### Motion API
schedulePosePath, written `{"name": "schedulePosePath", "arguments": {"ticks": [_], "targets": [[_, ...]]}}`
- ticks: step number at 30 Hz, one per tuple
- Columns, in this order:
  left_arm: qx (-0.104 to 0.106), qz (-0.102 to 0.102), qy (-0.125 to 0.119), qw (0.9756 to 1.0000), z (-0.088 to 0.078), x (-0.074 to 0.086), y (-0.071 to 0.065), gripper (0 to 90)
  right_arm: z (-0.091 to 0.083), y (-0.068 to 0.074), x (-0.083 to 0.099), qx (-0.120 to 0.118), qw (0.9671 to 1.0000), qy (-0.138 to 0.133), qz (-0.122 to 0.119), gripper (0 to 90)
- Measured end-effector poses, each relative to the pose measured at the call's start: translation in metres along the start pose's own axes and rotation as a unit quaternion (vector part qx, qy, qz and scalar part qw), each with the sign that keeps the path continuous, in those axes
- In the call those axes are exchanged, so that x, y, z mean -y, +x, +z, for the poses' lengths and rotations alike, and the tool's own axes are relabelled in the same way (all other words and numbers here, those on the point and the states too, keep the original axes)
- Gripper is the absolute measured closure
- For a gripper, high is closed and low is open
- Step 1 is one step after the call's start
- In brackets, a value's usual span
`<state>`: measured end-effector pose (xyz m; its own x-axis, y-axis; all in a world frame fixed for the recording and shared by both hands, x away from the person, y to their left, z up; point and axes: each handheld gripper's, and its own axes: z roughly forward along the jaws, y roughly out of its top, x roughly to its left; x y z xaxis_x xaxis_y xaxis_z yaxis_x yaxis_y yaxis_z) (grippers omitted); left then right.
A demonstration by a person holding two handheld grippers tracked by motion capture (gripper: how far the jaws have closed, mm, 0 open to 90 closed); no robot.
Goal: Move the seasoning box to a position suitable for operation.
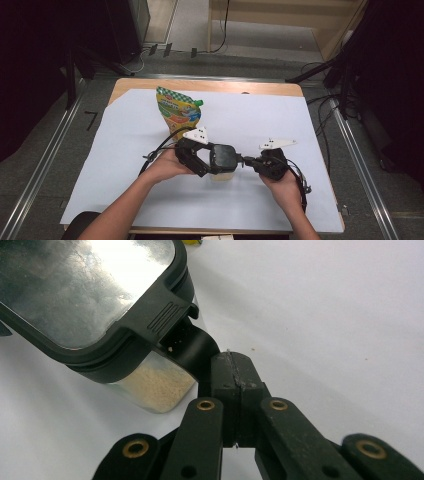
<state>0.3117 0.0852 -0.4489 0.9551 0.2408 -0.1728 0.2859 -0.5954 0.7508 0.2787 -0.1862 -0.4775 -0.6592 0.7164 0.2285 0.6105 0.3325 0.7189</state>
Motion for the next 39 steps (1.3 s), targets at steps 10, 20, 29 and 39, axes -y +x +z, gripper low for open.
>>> {"name": "schedulePosePath", "arguments": {"ticks": [10, 20, 29, 39], "targets": [[-0.012, 0.002, 0.009, 0.9999, -0.002, -0.007, -0.004, 14.1, -0.001, 0.001, 0.0, 0.0, 1.0, -0.002, 0.001, 90.0], [-0.001, 0.007, -0.01, 0.9999, -0.006, -0.017, -0.01, 26.3, -0.002, 0.002, 0.0, -0.001, 1.0, -0.003, 0.0, 90.0], [0.009, 0.015, -0.006, 0.9998, -0.009, -0.028, -0.02, 47.7, -0.002, 0.002, 0.001, 0.0, 1.0, -0.003, -0.001, 90.0], [0.057, 0.015, 0.007, 0.9983, -0.006, -0.038, -0.02, 69.8, -0.002, 0.003, 0.002, 0.001, 1.0, -0.008, 0.006, 90.0]]}}
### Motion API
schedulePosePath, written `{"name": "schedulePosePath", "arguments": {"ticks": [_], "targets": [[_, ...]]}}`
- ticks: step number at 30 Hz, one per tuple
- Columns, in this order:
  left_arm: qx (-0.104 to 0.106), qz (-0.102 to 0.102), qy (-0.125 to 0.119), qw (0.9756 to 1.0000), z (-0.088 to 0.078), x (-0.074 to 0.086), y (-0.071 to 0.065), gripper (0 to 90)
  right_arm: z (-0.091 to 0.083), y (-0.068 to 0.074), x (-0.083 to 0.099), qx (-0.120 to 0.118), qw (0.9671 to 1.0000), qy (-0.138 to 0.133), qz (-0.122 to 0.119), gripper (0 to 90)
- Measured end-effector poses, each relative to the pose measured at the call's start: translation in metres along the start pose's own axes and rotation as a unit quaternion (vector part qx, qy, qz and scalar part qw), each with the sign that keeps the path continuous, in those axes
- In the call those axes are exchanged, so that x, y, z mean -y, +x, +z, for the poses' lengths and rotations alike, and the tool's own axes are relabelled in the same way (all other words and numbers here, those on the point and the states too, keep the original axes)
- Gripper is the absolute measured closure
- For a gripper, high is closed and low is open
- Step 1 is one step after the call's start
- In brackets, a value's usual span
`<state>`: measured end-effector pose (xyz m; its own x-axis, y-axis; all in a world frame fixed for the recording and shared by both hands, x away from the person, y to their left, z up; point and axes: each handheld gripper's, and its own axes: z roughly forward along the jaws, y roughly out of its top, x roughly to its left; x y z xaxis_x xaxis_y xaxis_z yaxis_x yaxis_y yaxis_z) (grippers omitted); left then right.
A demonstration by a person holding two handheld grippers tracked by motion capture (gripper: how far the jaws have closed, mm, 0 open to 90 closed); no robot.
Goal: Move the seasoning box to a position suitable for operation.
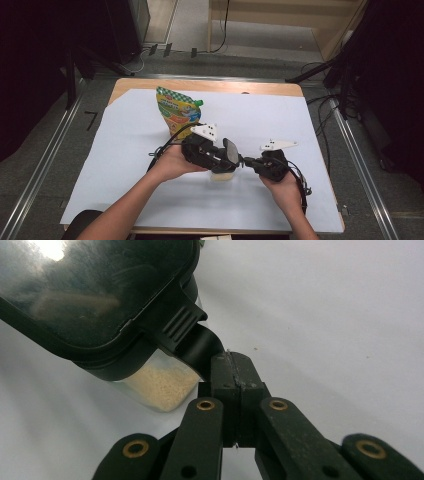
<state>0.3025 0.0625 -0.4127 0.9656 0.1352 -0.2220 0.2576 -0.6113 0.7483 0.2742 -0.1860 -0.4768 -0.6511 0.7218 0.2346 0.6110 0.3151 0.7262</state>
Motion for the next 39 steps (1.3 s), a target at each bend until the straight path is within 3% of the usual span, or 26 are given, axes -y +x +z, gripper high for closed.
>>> {"name": "schedulePosePath", "arguments": {"ticks": [1, 6, 12, 22, 25, 32, 36, 39], "targets": [[0.003, -0.001, -0.002, 1.0, 0.0, -0.001, -0.001, 74.2, 0.0, 0.0, 0.0, 0.001, 1.0, 0.0, -0.001, 90.0], [0.015, -0.001, -0.003, 0.9999, 0.002, -0.009, 0.0, 78.2, 0.0, 0.002, 0.001, -0.004, 1.0, -0.001, -0.003, 90.0], [0.029, -0.001, 0.001, 0.9996, 0.014, -0.018, 0.001, 80.0, 0.0, 0.004, 0.001, -0.002, 1.0, 0.002, -0.006, 90.0], [0.038, -0.01, 0.004, 0.9992, 0.021, -0.018, 0.005, 81.5, 0.0, 0.007, -0.001, 0.001, 0.9999, -0.003, -0.011, 90.0], [0.032, -0.015, 0.005, 0.9994, 0.017, -0.016, 0.007, 77.9, 0.0, 0.007, -0.001, 0.0, 0.9999, -0.003, -0.016, 90.0], [0.022, -0.037, -0.017, 0.9989, -0.003, -0.007, 0.015, 68.2, -0.007, 0.005, -0.001, -0.003, 0.9999, -0.014, -0.009, 89.8], [0.031, -0.06, -0.019, 0.9975, -0.012, -0.001, 0.022, 65.7, -0.01, 0.004, 0.0, -0.003, 0.9999, -0.014, -0.01, 87.9], [0.027, -0.071, -0.017, 0.997, -0.017, 0.003, 0.026, 65.1, -0.011, 0.004, 0.0, -0.004, 0.9998, -0.016, -0.012, 86.4]]}}
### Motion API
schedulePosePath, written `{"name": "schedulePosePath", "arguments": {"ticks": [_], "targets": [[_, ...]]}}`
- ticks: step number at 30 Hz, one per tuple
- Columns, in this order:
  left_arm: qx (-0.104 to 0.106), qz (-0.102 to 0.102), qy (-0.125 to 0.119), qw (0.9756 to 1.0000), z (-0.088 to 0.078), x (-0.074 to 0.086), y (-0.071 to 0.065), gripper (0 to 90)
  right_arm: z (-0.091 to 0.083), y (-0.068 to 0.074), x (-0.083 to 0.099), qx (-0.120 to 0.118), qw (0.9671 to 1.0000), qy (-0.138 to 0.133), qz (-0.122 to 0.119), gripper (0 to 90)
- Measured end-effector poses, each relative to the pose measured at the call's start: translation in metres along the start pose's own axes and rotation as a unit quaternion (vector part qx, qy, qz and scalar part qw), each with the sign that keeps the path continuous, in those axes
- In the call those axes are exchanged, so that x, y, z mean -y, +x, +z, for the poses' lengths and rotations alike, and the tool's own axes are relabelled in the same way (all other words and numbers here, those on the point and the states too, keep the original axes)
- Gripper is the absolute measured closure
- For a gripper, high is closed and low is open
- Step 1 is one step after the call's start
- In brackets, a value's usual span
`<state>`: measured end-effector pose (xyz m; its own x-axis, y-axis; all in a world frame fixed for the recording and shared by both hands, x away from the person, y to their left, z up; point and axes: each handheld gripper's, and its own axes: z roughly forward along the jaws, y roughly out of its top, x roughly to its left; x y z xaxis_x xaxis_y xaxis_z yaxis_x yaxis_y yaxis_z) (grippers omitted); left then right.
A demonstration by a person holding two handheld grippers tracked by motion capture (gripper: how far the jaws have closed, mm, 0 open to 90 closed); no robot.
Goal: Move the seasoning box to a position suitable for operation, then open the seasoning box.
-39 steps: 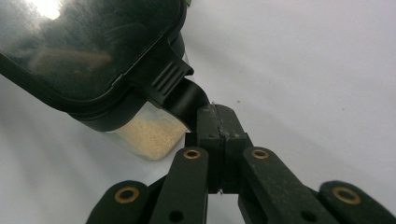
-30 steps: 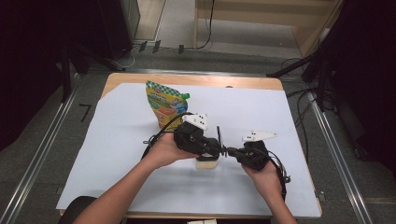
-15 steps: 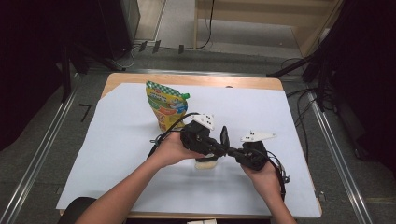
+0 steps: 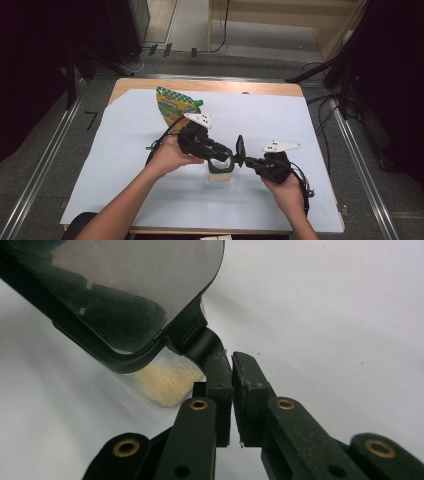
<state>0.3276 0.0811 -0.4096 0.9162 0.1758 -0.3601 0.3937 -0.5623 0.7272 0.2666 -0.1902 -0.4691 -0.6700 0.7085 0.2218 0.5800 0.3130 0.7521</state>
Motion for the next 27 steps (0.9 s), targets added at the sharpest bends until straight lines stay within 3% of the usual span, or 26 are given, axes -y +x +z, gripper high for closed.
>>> {"name": "schedulePosePath", "arguments": {"ticks": [4, 5, 10, 12, 16, 25, 27], "targets": [[-0.018, -0.004, -0.007, 0.9998, -0.009, 0.003, 0.002, 64.0, 0.001, 0.001, 0.001, -0.004, 1.0, 0.007, 0.002, 81.7], [-0.019, -0.007, -0.009, 0.9998, -0.012, 0.004, 0.003, 61.4, 0.002, 0.001, 0.002, -0.006, 1.0, 0.007, -0.002, 76.1], [-0.037, -0.006, -0.011, 0.9992, -0.025, 0.009, 0.007, 63.5, 0.002, 0.001, 0.003, 0.002, 0.9999, 0.003, -0.011, 69.7], [-0.036, -0.014, -0.019, 0.9991, -0.029, 0.01, 0.009, 63.6, 0.002, 0.001, 0.004, 0.0, 0.9999, 0.002, -0.011, 69.2], [-0.048, -0.01, -0.025, 0.9985, -0.038, 0.014, 0.011, 64.1, 0.002, 0.002, 0.007, -0.003, 0.9999, 0.0, -0.011, 68.1], [-0.076, -0.008, -0.047, 0.996, -0.058, 0.02, 0.016, 73.9, 0.0, 0.007, 0.01, -0.006, 0.9999, -0.002, -0.012, 66.9], [-0.078, -0.02, -0.047, 0.9957, -0.063, 0.022, 0.019, 73.1, -0.002, 0.009, 0.01, -0.006, 0.9999, -0.001, -0.009, 66.9]]}}
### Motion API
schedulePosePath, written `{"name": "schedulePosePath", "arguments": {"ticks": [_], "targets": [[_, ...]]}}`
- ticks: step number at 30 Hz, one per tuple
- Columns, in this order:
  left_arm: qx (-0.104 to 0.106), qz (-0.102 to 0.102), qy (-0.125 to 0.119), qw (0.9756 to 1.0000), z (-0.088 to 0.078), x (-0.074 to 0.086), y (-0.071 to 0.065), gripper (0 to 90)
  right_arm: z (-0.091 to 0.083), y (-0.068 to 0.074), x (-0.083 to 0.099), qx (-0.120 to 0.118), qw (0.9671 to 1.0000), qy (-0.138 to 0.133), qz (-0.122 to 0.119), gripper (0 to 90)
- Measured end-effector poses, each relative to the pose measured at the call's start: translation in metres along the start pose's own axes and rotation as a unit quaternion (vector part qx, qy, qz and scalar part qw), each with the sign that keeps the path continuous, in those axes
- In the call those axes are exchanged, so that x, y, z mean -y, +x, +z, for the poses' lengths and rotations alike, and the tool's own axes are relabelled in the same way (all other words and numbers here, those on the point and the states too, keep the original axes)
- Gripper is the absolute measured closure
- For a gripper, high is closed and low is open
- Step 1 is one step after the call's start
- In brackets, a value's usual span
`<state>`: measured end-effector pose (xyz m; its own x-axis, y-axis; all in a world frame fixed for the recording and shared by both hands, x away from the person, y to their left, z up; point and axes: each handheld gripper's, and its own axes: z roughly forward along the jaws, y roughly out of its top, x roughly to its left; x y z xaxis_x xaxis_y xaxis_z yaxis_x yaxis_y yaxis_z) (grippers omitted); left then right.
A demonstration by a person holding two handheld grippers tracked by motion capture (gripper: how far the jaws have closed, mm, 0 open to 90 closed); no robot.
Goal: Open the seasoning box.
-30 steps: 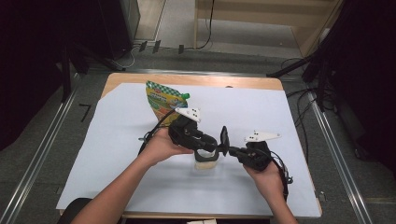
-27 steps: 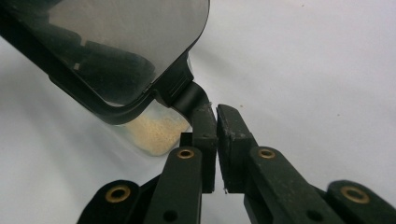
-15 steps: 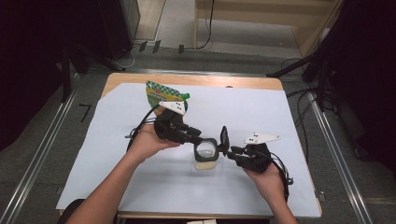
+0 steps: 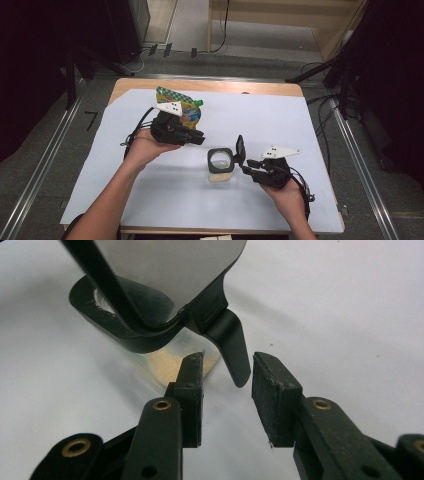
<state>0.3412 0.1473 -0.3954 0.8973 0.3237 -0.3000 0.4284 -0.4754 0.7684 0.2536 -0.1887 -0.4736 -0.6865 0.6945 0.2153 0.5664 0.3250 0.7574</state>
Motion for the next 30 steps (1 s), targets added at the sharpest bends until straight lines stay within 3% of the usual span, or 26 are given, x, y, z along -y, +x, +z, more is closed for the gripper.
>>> {"name": "schedulePosePath", "arguments": {"ticks": [6, 11, 17, 26, 30], "targets": [[-0.006, -0.017, -0.006, 0.9998, -0.012, 0.004, 0.009, 70.9, -0.007, 0.005, 0.001, 0.003, 1.0, -0.001, -0.005, 67.0], [-0.024, -0.001, 0.006, 0.9997, -0.018, 0.006, 0.013, 64.2, -0.007, 0.009, 0.002, 0.003, 0.9999, 0.004, -0.011, 66.7], [-0.026, -0.022, 0.003, 0.9994, -0.03, 0.009, 0.024, 58.5, -0.007, 0.017, 0.004, -0.002, 0.9999, 0.005, -0.016, 62.3], [-0.036, -0.032, 0.003, 0.9988, -0.049, 0.012, 0.04, 56.8, -0.004, 0.023, 0.004, -0.016, 0.9996, 0.009, -0.02, 60.5], [-0.052, -0.033, 0.003, 0.9981, -0.059, 0.015, 0.049, 53.5, -0.002, 0.024, 0.004, -0.02, 0.9994, 0.013, -0.025, 60.3]]}}
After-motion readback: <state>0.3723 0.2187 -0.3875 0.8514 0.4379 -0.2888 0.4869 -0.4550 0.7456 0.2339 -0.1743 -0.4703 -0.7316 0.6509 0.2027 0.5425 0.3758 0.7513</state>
